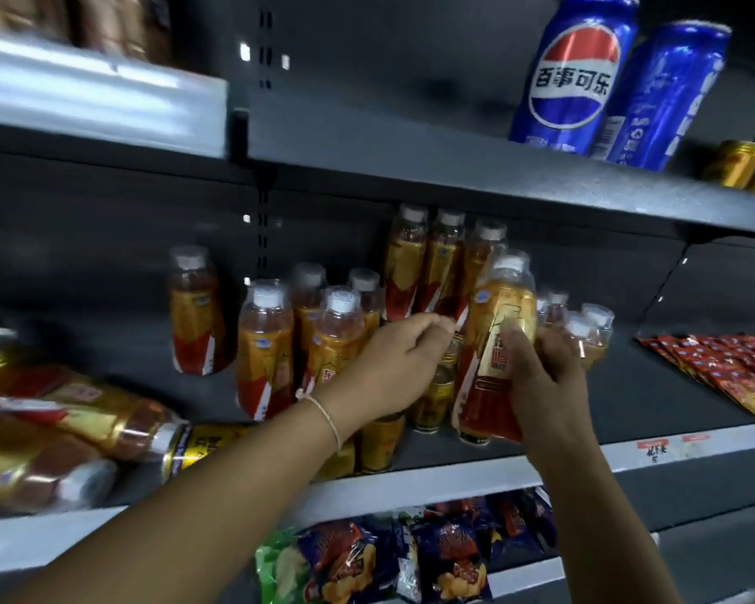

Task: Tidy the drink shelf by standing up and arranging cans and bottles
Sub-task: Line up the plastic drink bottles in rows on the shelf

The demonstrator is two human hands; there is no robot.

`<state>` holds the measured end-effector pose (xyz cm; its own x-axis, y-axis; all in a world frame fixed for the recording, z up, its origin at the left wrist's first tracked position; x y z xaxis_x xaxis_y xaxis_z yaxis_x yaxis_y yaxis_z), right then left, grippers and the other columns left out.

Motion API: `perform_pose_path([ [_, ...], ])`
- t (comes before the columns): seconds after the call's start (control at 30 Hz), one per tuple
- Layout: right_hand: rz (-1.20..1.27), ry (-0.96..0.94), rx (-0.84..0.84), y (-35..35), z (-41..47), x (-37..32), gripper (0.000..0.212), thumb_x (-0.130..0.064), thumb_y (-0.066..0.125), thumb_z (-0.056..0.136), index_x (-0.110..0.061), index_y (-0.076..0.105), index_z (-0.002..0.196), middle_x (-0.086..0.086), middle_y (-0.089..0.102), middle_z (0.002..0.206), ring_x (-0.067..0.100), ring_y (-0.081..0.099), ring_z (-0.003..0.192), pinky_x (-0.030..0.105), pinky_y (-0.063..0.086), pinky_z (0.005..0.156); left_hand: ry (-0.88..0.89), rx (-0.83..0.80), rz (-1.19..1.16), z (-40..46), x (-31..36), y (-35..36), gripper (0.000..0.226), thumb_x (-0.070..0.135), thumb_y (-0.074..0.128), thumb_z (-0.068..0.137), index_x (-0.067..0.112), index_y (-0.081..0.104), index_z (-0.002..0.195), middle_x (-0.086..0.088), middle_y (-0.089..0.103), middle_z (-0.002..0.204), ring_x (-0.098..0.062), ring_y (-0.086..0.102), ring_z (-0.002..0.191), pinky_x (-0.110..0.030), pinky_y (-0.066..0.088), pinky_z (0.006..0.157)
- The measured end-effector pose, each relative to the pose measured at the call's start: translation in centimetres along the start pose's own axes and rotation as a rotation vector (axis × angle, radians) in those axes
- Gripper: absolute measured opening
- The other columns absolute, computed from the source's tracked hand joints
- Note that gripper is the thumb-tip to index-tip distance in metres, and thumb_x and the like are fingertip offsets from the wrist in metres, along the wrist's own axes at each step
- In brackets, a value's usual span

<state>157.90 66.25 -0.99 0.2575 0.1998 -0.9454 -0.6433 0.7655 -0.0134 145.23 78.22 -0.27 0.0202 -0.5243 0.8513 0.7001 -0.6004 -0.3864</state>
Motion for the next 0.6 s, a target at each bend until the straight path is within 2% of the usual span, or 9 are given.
perform_pose_path([
  [0.1, 0.050, 0.088, -0.141, 4.0, -2.0, -1.4, 0.029, -0.044, 0.066, 0.094, -0.020, 0.069, 0.111, 0.009, 0.077, 0.094, 0.028, 0.076, 0.082, 0.046, 0.061, 0.071, -0.005, 0.079, 0.027, -2.1, 0.3, -3.9, 0.036, 0.052, 0.042, 0.099, 0.025, 0.066, 0.098, 0.011, 0.068, 0.090, -0.001, 0.061, 0.084, -0.025, 0.050, 0.080],
  [0.2, 0.085, 0.130, -0.224, 8.5, -4.4, -2.6, 0.021, -0.035, 0.065, 0.096, -0.018, 0.068, 0.108, 0.007, 0.077, 0.085, 0.023, 0.076, 0.072, 0.032, 0.058, 0.056, -0.061, 0.140, -0.001, -4.8, 0.2, -8.5, 0.043, 0.053, 0.048, 0.096, 0.016, 0.068, 0.088, -0.001, 0.073, 0.084, -0.019, 0.069, 0.080, -0.042, 0.056, 0.076],
  [0.3, 0.122, 0.171, -0.290, 13.1, -7.1, -3.6, 0.017, -0.029, 0.066, 0.095, -0.017, 0.069, 0.107, 0.006, 0.077, 0.079, 0.022, 0.076, 0.067, 0.027, 0.056, 0.050, -0.154, 0.169, -0.045, -7.7, 0.0, -13.3, 0.045, 0.053, 0.055, 0.093, 0.012, 0.070, 0.085, -0.001, 0.074, 0.080, -0.016, 0.071, 0.073, -0.038, 0.059, 0.069],
  [0.4, 0.114, 0.197, -0.372, 17.6, -10.0, -4.5, 0.026, -0.032, 0.070, 0.091, -0.018, 0.068, 0.114, 0.009, 0.078, 0.088, 0.027, 0.077, 0.077, 0.035, 0.059, 0.060, -0.233, 0.184, -0.073, -10.8, -0.5, -17.9, 0.048, 0.056, 0.061, 0.088, 0.009, 0.071, 0.089, -0.002, 0.075, 0.079, -0.016, 0.072, 0.073, -0.033, 0.058, 0.065],
  [0.5, 0.115, 0.201, -0.456, 21.6, -12.8, -5.3, 0.028, -0.035, 0.073, 0.088, -0.019, 0.070, 0.112, 0.009, 0.078, 0.090, 0.027, 0.077, 0.079, 0.032, 0.060, 0.059, -0.288, 0.182, -0.103, -14.1, -1.2, -21.9, 0.049, 0.058, 0.065, 0.083, 0.011, 0.073, 0.091, -0.002, 0.076, 0.084, -0.017, 0.073, 0.079, -0.029, 0.058, 0.071],
  [0.6, 0.122, 0.217, -0.550, 25.4, -15.7, -6.2, 0.030, -0.037, 0.072, 0.088, -0.017, 0.070, 0.111, 0.009, 0.078, 0.093, 0.027, 0.077, 0.083, 0.030, 0.060, 0.060, -0.322, 0.230, -0.103, -17.3, -2.0, -25.8, 0.041, 0.059, 0.066, 0.082, 0.018, 0.068, 0.083, 0.014, 0.071, 0.065, -0.001, 0.068, 0.058, -0.013, 0.048, 0.046],
])
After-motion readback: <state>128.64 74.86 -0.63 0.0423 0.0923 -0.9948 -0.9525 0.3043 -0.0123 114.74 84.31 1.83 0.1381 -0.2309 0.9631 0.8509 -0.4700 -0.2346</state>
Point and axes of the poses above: each hand's wrist, its own z-axis towards the middle knuckle, its own y-axis out of the palm, x = y × z, the point moved 2 cm from there along z, towards the middle knuckle
